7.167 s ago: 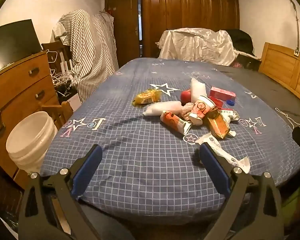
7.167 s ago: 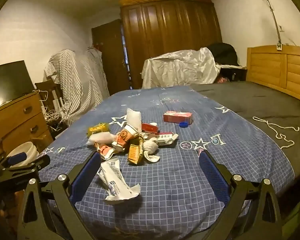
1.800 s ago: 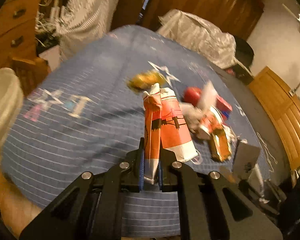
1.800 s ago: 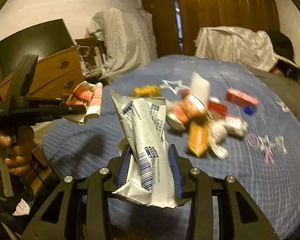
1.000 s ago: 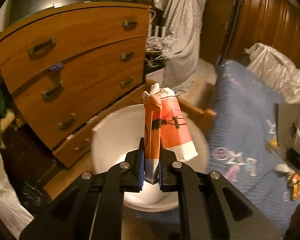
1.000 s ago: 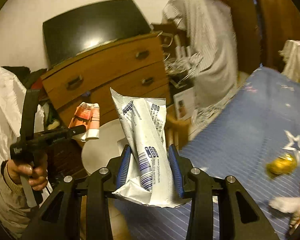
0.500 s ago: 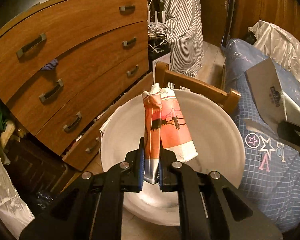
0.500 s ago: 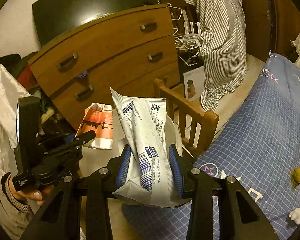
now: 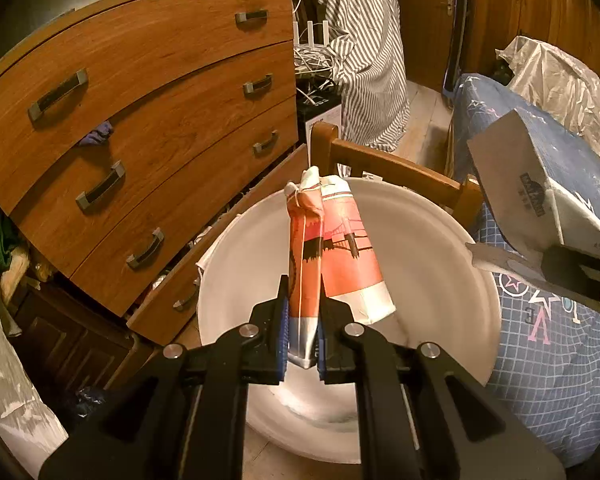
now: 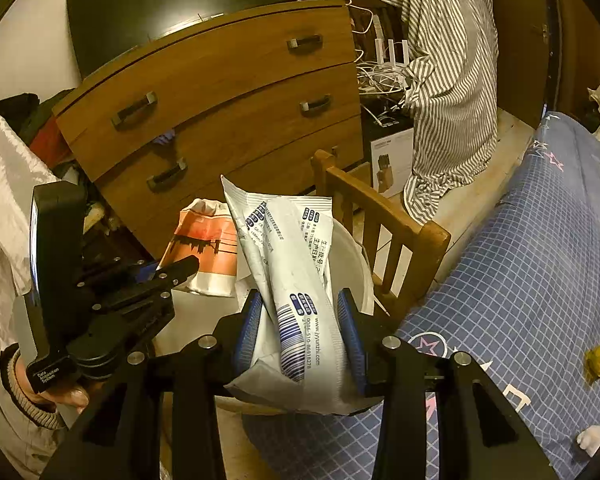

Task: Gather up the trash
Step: 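Carry both held items over the white bucket and open both tools, then withdraw both tools from the bucket back toward the trash pile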

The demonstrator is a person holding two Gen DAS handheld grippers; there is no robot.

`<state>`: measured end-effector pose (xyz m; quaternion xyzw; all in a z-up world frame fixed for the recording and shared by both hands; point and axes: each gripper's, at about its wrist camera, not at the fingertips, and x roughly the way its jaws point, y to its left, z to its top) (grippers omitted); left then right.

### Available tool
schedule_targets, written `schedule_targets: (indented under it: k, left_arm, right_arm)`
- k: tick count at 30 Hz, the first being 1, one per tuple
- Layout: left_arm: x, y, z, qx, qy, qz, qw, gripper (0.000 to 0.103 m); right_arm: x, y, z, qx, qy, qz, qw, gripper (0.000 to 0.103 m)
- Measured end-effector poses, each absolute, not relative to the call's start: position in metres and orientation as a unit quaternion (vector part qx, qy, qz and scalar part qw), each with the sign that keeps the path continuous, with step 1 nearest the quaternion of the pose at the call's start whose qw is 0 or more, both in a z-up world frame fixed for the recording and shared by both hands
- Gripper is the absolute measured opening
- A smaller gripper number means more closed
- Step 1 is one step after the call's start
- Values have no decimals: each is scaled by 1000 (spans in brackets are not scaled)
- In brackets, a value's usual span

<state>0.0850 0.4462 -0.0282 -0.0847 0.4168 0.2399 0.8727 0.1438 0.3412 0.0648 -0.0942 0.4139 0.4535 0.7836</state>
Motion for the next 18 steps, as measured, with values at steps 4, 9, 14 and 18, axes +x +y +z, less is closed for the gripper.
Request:
schedule_targets:
  k: [4, 9, 14, 18]
  left_arm:
    - [85, 452, -29, -98, 409, 254, 871, 14]
    - [86, 454, -31, -101, 411, 254, 870, 21]
    - [87, 450, -32, -95, 412, 255, 870, 21]
    - [87, 450, -30, -94, 410, 258, 870, 21]
  right_arm:
    - [142, 347, 64, -105, 407, 456, 784, 55]
    - [145, 345, 62, -97, 405, 455, 787, 61]
    - [146, 339, 62, -94, 404, 454, 788, 61]
    - [147, 334, 64, -91, 403, 454, 790, 61]
